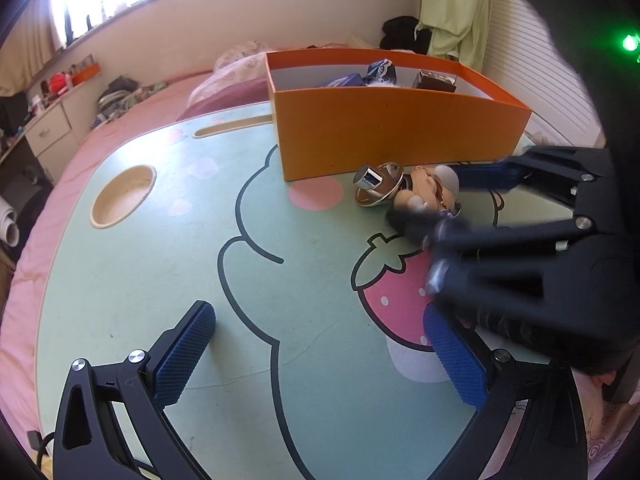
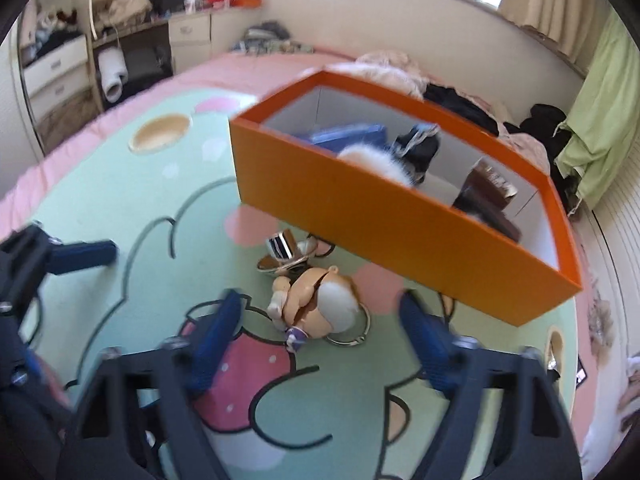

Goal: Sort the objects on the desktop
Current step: 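Grasp the silver metal cap with the left tool while the right grasps the doll keychain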

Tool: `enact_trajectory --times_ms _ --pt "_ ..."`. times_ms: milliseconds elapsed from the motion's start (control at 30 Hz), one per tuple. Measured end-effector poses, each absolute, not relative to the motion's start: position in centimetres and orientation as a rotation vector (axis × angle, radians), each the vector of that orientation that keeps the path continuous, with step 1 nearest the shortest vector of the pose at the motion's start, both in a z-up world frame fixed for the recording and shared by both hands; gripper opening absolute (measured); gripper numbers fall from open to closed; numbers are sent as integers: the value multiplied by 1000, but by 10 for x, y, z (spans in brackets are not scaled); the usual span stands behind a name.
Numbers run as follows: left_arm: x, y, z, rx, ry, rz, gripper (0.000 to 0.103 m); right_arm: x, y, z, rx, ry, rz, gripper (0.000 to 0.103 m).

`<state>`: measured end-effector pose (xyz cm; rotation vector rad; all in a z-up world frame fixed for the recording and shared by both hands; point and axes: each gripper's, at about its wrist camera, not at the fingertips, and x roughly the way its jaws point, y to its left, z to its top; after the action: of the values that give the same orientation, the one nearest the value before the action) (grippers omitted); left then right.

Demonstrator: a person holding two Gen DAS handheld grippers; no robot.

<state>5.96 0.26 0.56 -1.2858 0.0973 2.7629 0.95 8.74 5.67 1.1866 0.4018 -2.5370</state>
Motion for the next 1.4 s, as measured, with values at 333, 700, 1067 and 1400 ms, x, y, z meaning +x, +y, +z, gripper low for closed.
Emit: enact_trajectory --times_ms 333,700,1067,1400 --pt "59 3 6 -1286 97 2764 103 51 149 63 1100 108 -2599 41" --pt "59 3 8 -1292 97 2767 103 74 180 49 1129 113 -2689 41" --pt "52 6 15 -1288 100 2753 103 74 182 49 1119 106 -2684 41" --pt "19 31 30 -1254 135 2742 97 75 183 49 1112 95 -2681 42"
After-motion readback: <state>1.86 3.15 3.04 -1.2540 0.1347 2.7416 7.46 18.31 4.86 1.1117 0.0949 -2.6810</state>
